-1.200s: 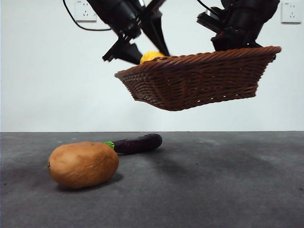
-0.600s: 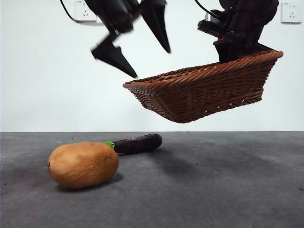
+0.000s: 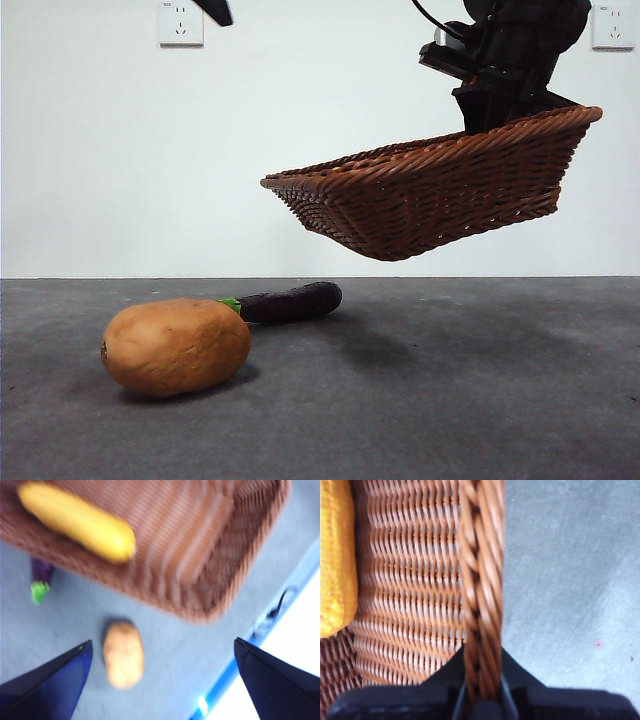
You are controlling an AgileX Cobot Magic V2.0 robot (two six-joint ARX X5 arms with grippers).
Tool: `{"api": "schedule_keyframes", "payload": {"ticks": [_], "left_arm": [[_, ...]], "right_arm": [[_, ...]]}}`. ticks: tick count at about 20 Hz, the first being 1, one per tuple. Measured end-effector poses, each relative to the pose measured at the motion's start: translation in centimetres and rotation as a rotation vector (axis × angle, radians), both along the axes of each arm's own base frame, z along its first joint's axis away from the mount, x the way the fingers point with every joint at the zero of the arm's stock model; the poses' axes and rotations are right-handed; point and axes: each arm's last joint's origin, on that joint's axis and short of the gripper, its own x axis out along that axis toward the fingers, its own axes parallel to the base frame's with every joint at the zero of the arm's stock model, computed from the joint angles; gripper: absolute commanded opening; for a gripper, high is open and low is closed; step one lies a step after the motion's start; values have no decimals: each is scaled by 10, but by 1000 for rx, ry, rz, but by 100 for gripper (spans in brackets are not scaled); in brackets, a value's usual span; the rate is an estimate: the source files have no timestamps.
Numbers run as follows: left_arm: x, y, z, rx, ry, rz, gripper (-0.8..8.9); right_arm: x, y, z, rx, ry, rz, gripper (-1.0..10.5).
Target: Help me put the vegetables on the table into the basket
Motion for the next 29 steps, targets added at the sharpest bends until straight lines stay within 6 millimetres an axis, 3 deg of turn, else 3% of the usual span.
{"api": "schedule_keyframes", "payload": {"ticks": [5, 7, 11, 14, 21, 22, 24, 29], "left_arm": [[-11, 14, -65, 206, 107, 31, 496], [-2, 13, -89, 190, 90, 52, 575], [9, 14, -134, 211, 102, 62, 576], [23, 15, -151, 218, 103, 76, 576], [51, 2, -210, 302, 199, 60, 555], [54, -1, -213, 287, 180, 61, 449], [55, -2, -213, 272, 175, 56, -5], [50, -3, -210, 183, 276, -4, -8]], "right_arm": [[5, -16, 0, -4, -8, -20, -17], [9, -30, 0, -5, -10, -57, -17], [14, -67, -1, -14, 9, -148, -17], [15, -88, -1, -20, 23, -199, -17], [14, -92, -1, -26, 21, -183, -17], [14, -92, -1, -26, 21, -184, -17], [14, -92, -1, -26, 23, -184, -17], [14, -92, -1, -26, 22, -183, -17]]}}
